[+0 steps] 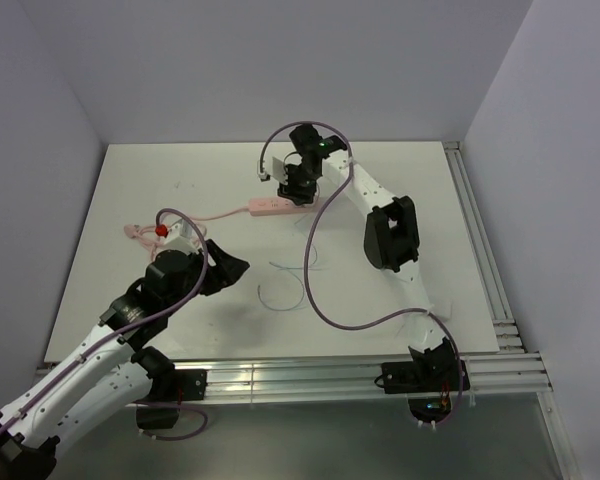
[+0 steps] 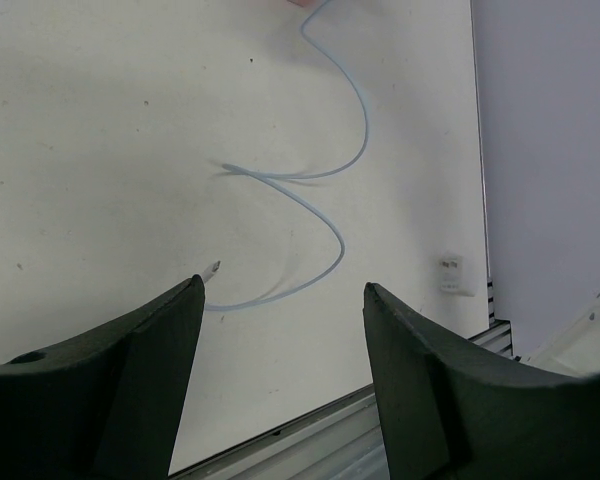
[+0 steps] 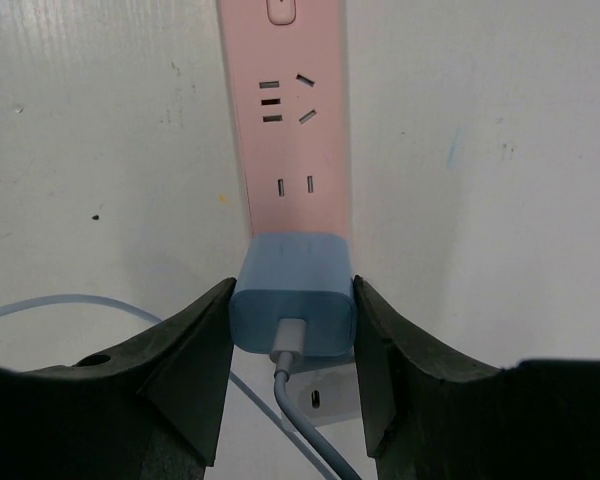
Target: Insert the plug
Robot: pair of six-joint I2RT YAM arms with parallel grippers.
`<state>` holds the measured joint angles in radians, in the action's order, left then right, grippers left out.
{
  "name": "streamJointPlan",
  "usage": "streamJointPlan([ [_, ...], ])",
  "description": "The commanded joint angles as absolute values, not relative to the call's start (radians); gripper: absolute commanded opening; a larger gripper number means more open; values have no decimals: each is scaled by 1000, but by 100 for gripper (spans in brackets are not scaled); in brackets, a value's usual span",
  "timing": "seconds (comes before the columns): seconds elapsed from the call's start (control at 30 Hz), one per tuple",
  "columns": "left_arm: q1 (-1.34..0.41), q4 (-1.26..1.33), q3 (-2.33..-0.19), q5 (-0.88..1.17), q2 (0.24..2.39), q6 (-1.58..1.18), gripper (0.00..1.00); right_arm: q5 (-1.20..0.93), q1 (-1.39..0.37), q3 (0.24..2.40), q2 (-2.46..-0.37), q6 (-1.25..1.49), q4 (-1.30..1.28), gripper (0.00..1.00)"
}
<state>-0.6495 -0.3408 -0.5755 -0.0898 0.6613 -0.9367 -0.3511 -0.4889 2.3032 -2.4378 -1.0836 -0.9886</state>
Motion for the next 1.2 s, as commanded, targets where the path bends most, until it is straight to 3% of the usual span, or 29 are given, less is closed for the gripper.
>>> streamJointPlan([
  [0.0, -644, -313, -591, -74, 661, -925, 70, -265, -508, 2335, -2606, -1040, -1311, 0],
  [0.13, -646, -316, -581, -80, 647, -927, 70, -265, -492, 2211, -2534, -1026, -1250, 0],
  [0.23, -646, -310, -580, -72, 638, -925, 70, -264, -502, 2342, -2592, -1026, -1310, 0],
  [0.33, -644, -321, -587, -71, 649, -922, 70, -276, -529, 2338, -2594, -1023, -1311, 0],
  [0.5, -644, -327, -580, -84, 626, -920, 70, -250, -485, 2192, -2522, -1006, -1243, 0],
  [0.6, -644, -310, -577, -74, 633, -923, 70, -258, -518, 2380, -2604, -1019, -1324, 0],
  [0.77, -643, -339, -595, -86, 643, -916, 70, -330, -528, 2430, -2631, -1008, -1353, 0],
  [1.17, -643, -341, -595, -84, 618, -917, 70, -331, -494, 2243, -2559, -966, -1287, 0],
])
